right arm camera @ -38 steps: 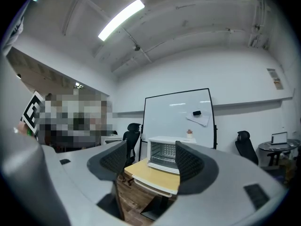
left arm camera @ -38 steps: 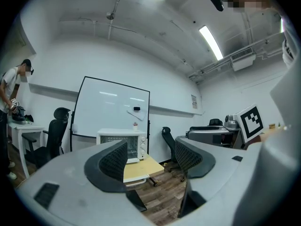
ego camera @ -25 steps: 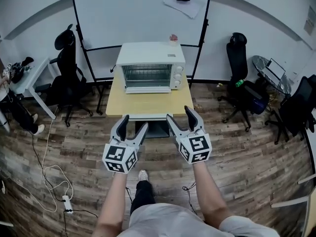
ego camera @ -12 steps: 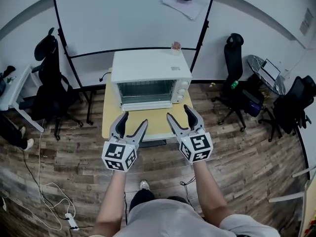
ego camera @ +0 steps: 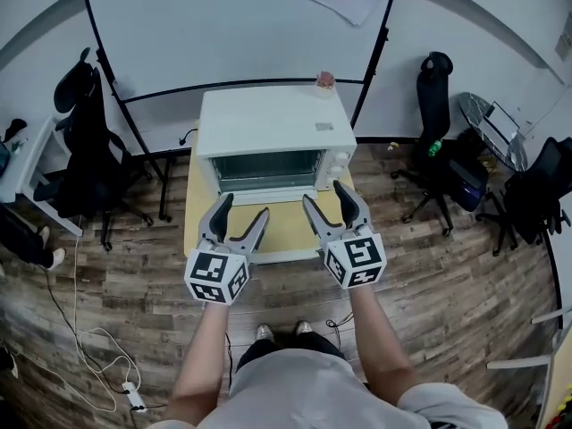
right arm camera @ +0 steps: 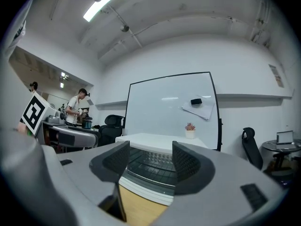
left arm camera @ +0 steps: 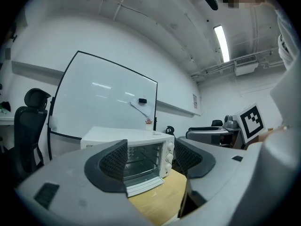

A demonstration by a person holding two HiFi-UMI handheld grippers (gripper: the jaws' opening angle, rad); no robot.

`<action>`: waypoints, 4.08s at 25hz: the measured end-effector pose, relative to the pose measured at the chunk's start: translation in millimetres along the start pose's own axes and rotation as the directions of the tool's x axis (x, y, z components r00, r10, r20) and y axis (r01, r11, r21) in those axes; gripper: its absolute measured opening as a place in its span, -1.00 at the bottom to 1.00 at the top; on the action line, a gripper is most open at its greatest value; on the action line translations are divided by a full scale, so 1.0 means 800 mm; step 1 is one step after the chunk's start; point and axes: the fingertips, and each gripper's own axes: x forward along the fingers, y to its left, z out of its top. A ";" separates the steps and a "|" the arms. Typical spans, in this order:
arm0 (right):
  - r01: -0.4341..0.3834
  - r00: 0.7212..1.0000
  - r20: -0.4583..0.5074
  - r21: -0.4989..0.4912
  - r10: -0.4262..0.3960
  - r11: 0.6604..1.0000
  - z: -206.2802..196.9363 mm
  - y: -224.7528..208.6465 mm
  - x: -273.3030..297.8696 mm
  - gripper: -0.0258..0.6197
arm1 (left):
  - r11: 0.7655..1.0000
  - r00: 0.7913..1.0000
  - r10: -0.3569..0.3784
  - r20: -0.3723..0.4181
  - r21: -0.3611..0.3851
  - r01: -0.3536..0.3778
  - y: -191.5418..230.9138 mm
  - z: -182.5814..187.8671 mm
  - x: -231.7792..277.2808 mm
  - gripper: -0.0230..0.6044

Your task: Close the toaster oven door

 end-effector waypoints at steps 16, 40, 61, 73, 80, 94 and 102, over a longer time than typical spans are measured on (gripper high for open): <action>-0.027 0.975 -0.219 0.062 0.040 0.998 -0.117 -0.006 0.016 -0.10 | 0.994 0.975 0.096 -0.202 -0.035 -0.105 0.013 -0.107 0.007 0.01; 0.021 0.836 -0.546 0.145 0.062 0.989 -0.328 0.033 -0.056 -0.14 | 0.926 0.794 0.148 -0.589 -0.199 -0.321 -0.003 -0.410 -0.081 0.01; -0.008 0.868 -0.493 0.112 0.062 0.994 -0.288 0.015 -0.050 -0.14 | 0.089 0.906 0.390 -0.167 -0.972 -0.217 0.012 -0.432 -0.081 0.01; -0.023 0.876 -0.477 0.098 0.067 0.995 -0.273 0.011 -0.052 -0.15 | 0.010 0.886 0.435 -0.162 -0.983 -0.185 0.009 -0.462 -0.075 -0.24; -0.020 0.873 -0.484 0.090 0.061 0.996 -0.276 0.004 -0.058 -0.15 | 0.024 0.884 0.443 -0.147 -0.984 -0.175 0.026 -0.467 -0.056 -0.25; -0.017 0.873 -0.484 0.079 0.053 0.997 -0.274 -0.002 -0.059 -0.17 | 0.043 0.898 0.428 -0.105 -0.990 -0.136 0.032 -0.460 -0.037 -0.70; -0.020 0.891 -0.450 0.091 0.059 0.996 -0.260 0.004 -0.045 -0.18 | 0.016 0.904 0.414 -0.103 -0.993 -0.120 0.027 -0.442 -0.042 -0.71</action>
